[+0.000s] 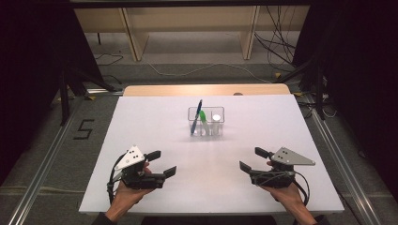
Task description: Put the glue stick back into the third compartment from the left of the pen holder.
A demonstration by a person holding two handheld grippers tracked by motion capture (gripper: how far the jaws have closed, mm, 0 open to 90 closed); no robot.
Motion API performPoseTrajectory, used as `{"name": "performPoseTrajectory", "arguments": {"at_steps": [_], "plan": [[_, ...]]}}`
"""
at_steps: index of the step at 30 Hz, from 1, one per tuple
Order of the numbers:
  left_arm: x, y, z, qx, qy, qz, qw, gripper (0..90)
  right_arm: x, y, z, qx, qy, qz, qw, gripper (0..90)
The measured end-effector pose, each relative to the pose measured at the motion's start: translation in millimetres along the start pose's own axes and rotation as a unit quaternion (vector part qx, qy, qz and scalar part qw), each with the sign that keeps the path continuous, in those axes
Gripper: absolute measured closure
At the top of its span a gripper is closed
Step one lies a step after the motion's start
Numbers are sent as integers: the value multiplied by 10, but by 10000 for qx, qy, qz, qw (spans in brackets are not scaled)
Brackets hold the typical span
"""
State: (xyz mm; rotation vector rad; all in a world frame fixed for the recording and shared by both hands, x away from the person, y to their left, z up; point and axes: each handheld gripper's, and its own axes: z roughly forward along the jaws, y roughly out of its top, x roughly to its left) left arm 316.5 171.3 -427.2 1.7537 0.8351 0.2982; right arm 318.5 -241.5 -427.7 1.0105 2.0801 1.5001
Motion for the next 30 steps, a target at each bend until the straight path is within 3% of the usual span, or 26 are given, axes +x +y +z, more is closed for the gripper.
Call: {"name": "performPoseTrajectory", "arguments": {"at_steps": [30], "plan": [[8, 3, 13, -23, 19, -3, 10000, 150, -9, -43, -22, -14, -11, 23, 10000, 215]]}}
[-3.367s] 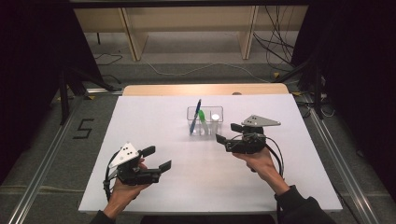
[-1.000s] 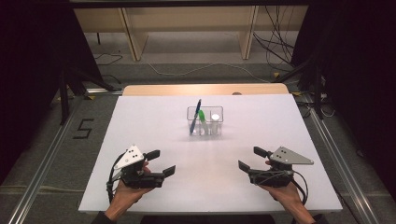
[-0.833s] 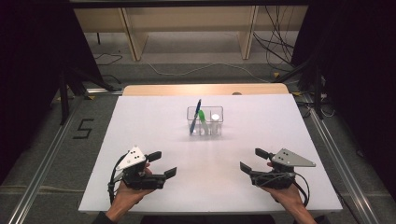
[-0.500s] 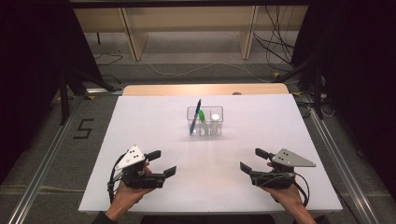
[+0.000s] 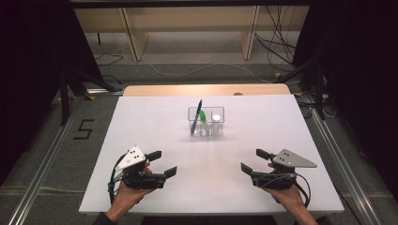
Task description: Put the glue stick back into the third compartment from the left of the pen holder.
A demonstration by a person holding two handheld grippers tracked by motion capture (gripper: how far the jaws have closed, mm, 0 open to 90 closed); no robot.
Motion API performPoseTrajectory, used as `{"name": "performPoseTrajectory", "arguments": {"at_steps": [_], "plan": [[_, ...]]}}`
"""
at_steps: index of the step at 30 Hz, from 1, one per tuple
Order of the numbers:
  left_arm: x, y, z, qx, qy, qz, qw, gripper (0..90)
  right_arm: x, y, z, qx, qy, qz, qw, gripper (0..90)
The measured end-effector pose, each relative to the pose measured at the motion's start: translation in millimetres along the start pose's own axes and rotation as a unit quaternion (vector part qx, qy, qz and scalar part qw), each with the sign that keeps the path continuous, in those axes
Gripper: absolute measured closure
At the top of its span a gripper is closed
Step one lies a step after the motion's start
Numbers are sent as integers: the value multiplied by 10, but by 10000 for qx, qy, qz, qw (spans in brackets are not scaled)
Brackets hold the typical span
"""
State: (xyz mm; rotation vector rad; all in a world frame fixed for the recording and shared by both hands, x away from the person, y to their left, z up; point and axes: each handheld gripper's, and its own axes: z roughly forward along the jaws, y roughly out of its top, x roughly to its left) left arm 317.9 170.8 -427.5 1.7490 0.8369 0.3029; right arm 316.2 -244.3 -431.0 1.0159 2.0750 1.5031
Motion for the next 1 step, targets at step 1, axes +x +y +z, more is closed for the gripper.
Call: {"name": "performPoseTrajectory", "arguments": {"at_steps": [1], "plan": [[4, 0, -2, 0, 6, -1, 10000, 150, 0, 0, 1, 8, 2, 0, 10000, 215]]}}
